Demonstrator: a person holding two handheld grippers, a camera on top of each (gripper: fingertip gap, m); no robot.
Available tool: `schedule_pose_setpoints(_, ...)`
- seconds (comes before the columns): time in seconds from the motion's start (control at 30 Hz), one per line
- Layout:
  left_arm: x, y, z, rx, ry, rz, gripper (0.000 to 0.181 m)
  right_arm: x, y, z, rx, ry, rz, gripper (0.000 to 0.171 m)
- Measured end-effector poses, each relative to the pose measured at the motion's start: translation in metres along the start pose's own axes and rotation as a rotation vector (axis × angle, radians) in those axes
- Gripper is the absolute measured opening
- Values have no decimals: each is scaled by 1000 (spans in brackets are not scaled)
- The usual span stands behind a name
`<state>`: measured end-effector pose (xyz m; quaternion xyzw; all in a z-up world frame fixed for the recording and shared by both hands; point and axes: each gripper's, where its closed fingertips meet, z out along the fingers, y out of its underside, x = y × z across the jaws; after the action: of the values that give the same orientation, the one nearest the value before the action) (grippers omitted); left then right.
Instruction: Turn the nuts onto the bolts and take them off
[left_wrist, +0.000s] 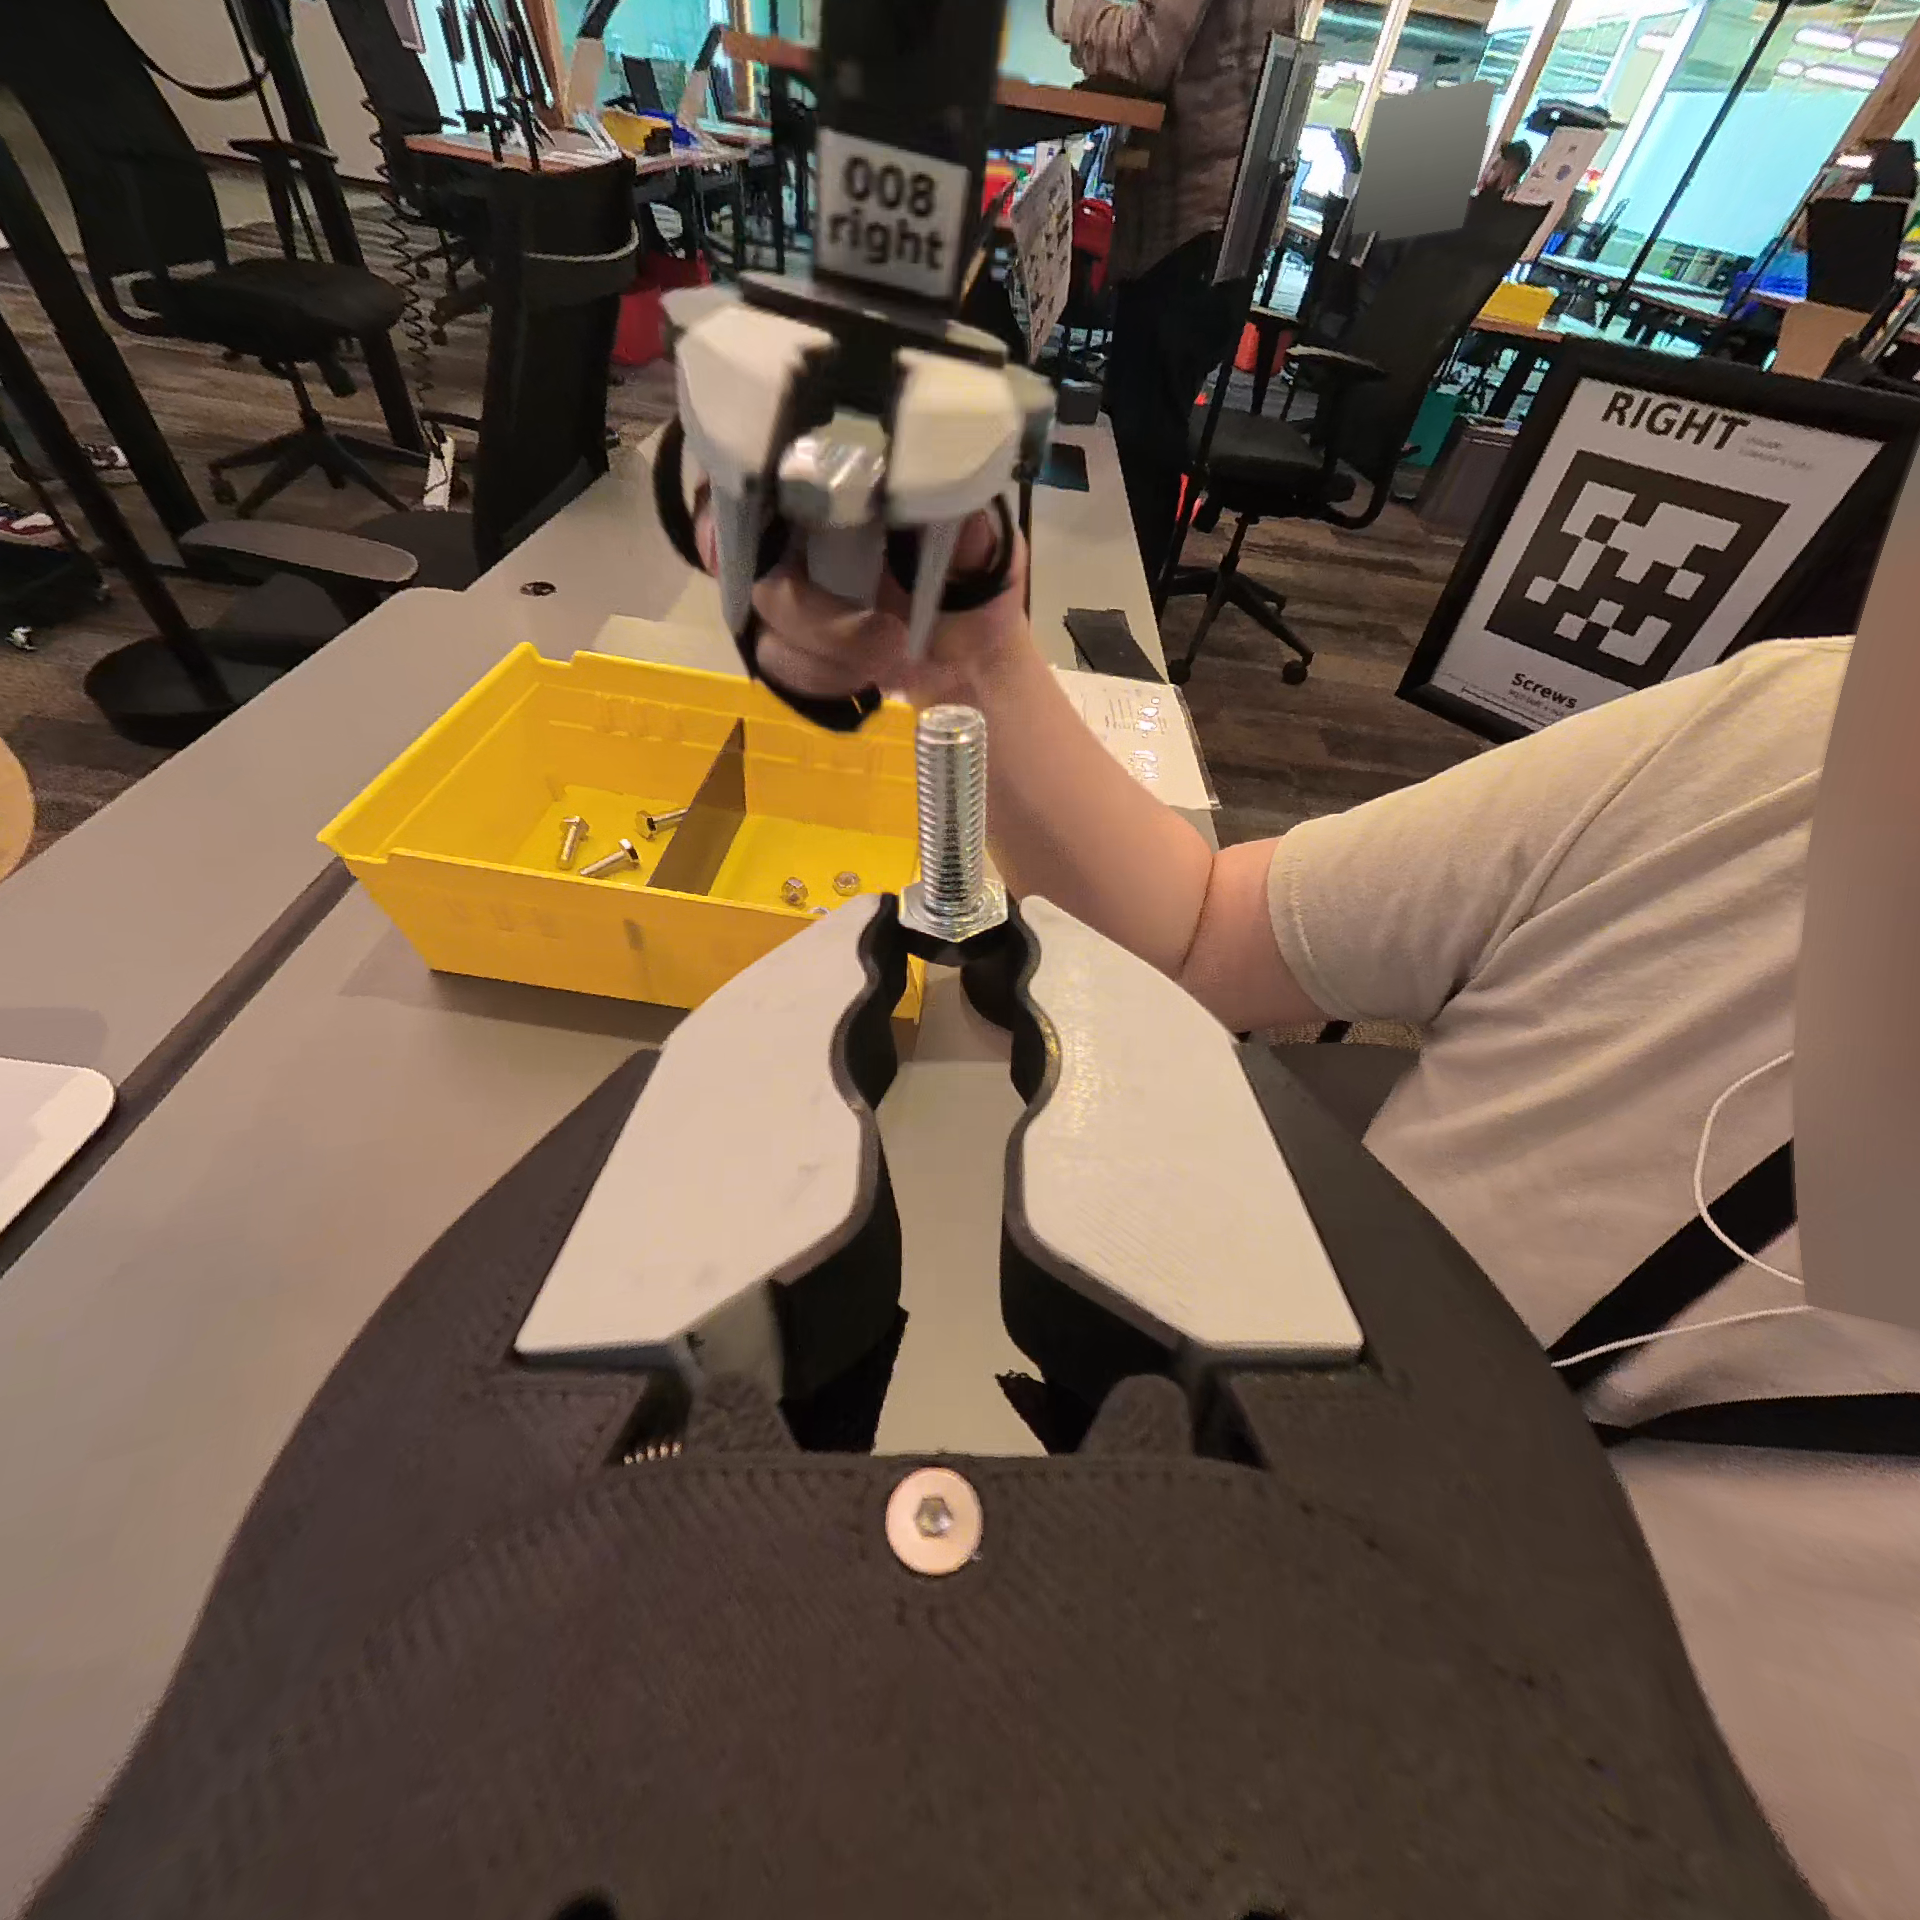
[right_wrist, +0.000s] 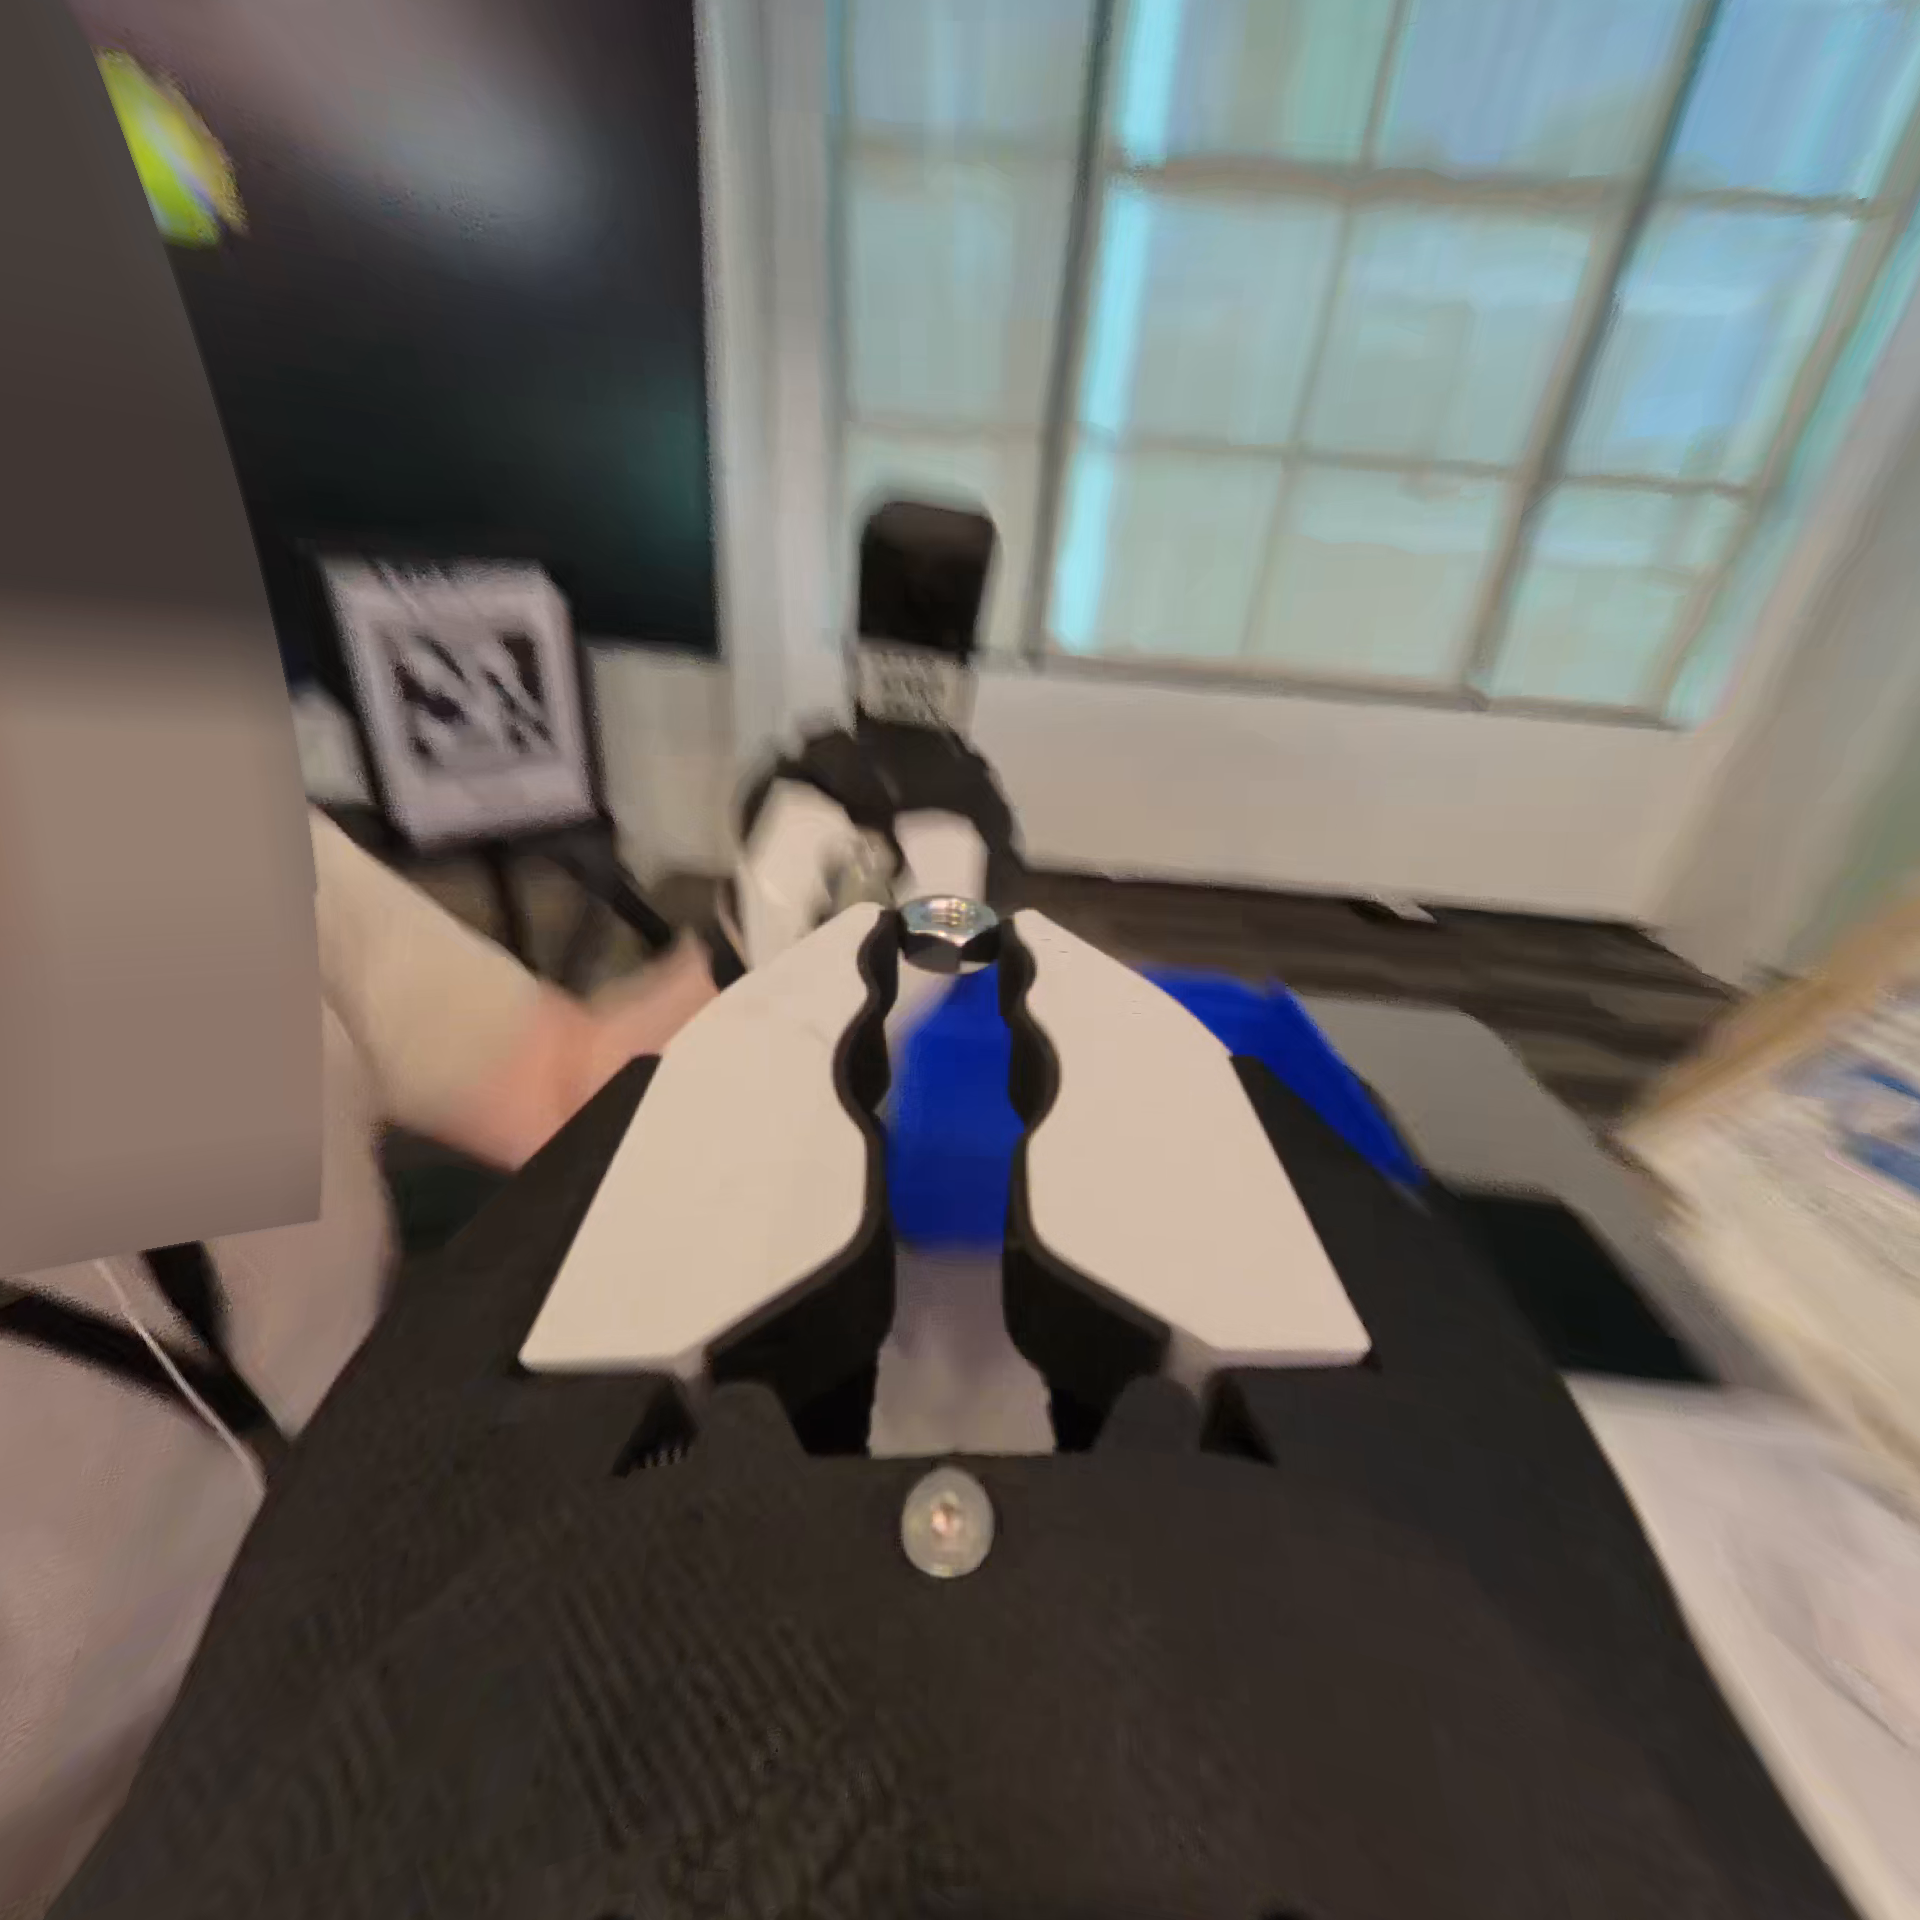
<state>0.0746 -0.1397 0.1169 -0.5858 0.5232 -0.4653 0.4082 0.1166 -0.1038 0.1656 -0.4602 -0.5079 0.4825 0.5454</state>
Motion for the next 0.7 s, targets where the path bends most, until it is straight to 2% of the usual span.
schedule_pose_setpoints(0.1,0,-5,-8,28,-3,2,18,47,71,-86,-473,334,-184,19)
schedule_pose_setpoints(0.13,0,-5,-10,29,-7,4,18,53,96,-115,-598,384,-179,19)
schedule_pose_setpoints(0.27,-3,-4,-10,24,-7,-6,18,18,182,-186,-886,269,133,20)
schedule_pose_setpoints(0.37,-4,1,-7,4,0,-18,18,21,206,-205,-933,295,273,20)
schedule_pose_setpoints(0.57,-3,3,-3,-10,4,-14,18,15,236,-216,-1024,267,451,20)
schedule_pose_setpoints(0.7,-5,0,-6,10,0,-21,18,14,234,-210,-980,263,546,28)
